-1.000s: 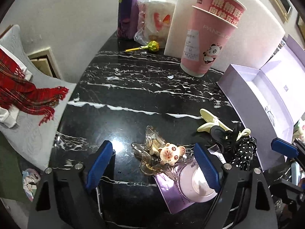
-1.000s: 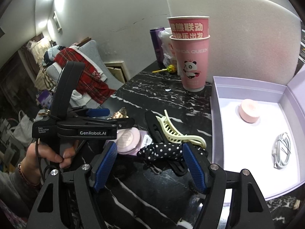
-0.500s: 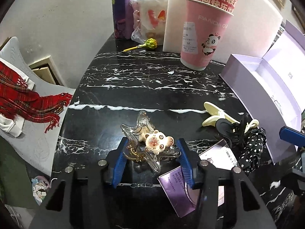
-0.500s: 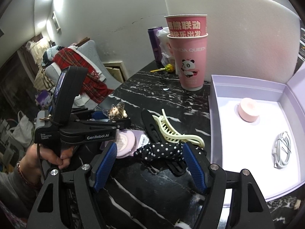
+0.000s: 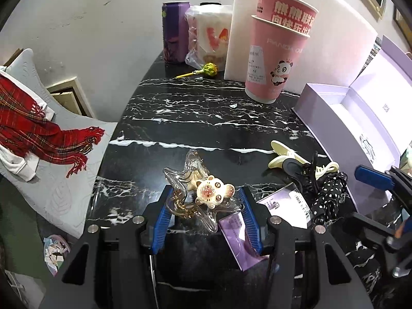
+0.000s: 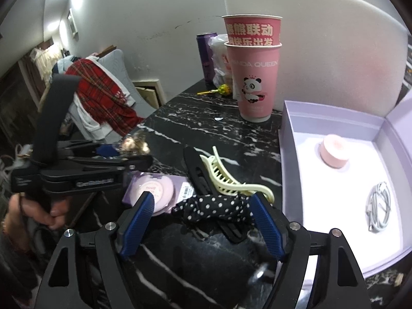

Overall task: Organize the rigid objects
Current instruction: 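Close the left gripper on the glass star keychain while the right gripper lowers onto the scrunchie, then lift the star keychain with the left gripper while the right gripper grasps and lifts the scrunchie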

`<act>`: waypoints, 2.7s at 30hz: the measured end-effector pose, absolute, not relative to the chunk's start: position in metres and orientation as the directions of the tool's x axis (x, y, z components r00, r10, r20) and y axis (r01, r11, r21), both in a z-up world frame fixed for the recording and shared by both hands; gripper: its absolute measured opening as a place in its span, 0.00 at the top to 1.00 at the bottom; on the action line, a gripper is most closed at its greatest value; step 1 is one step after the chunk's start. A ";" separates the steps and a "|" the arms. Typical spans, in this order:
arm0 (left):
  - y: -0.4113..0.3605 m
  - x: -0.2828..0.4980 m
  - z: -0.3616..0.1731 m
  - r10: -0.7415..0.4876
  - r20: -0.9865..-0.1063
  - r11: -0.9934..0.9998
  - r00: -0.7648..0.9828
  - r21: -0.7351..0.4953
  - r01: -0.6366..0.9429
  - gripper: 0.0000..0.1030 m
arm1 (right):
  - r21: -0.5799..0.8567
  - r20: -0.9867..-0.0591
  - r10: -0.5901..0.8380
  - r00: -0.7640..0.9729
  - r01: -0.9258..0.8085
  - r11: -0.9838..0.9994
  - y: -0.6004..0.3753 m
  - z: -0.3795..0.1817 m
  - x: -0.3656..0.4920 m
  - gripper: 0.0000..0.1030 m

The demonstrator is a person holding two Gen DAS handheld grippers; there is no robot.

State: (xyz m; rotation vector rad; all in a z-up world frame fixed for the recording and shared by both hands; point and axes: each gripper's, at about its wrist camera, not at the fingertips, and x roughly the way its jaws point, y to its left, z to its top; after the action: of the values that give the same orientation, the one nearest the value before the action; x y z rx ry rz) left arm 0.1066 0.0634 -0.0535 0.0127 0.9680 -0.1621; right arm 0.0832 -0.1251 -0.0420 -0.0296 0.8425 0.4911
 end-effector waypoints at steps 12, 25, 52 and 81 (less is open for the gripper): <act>0.069 0.097 -0.051 -0.136 -0.820 0.988 0.556 -0.074 0.133 0.51 | 0.063 -0.735 0.347 0.583 -0.451 0.890 -0.111 -0.057 0.088 0.28; 0.054 0.085 -0.045 -0.153 -0.813 0.983 0.562 -0.069 0.168 0.51 | 0.033 -0.738 0.284 0.612 -0.387 0.921 -0.139 -0.055 0.082 0.85; 0.057 0.059 -0.035 -0.128 -0.809 0.989 0.574 -0.060 0.136 0.51 | -0.028 -0.756 0.176 0.630 -0.299 0.954 -0.124 -0.055 0.081 0.94; 0.018 -0.008 -0.043 -0.249 -0.824 0.960 0.509 -0.142 0.240 0.51 | 0.043 -0.749 0.334 0.572 -0.462 0.886 -0.153 -0.041 -0.032 0.94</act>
State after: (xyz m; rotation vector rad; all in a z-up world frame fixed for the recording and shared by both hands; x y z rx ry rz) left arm -0.0075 0.0185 -0.0432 -0.0101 0.9941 -0.2947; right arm -0.0320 -0.1534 -0.0414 -0.1644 0.8414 0.4694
